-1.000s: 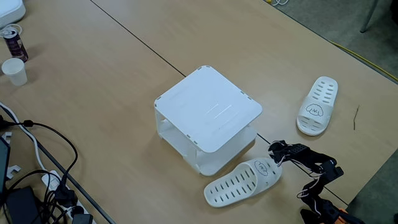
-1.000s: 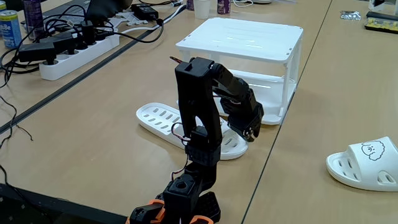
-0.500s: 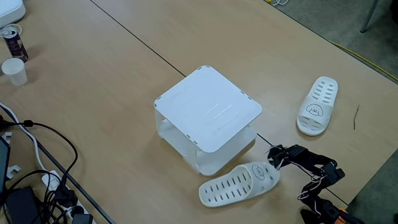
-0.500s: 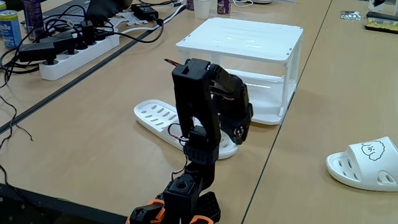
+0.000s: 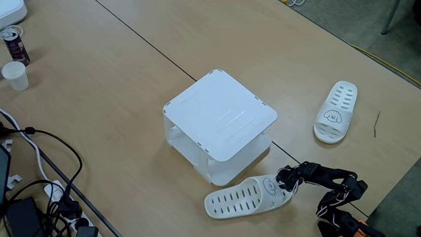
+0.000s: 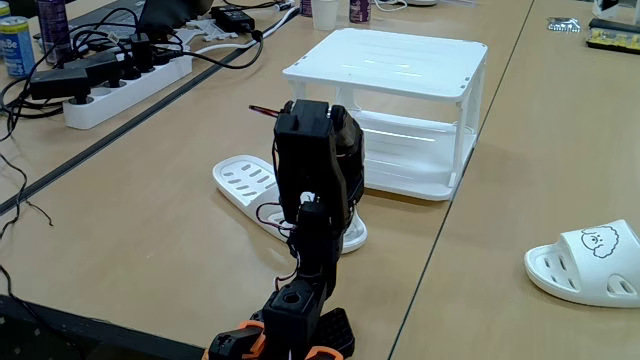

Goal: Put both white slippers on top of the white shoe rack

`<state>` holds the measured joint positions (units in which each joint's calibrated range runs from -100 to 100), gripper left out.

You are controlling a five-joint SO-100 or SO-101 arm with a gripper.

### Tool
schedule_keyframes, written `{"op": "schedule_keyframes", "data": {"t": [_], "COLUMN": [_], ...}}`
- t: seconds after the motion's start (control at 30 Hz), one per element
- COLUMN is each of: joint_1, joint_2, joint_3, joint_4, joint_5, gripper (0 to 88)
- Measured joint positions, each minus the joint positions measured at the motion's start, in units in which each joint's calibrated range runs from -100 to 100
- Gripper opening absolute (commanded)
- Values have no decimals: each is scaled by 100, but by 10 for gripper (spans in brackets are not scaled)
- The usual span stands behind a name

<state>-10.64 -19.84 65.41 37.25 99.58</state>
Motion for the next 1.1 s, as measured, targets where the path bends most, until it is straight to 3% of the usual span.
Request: {"op": "schedule_keyframes", "data": {"t": [0.73,1.1], "joint_1": [-2195,-1828], "joint_2": [-965,-2021], "joint_3": [674,952], "joint_4": [43,43], "joint_5": [0,0], "gripper": [7,11]}}
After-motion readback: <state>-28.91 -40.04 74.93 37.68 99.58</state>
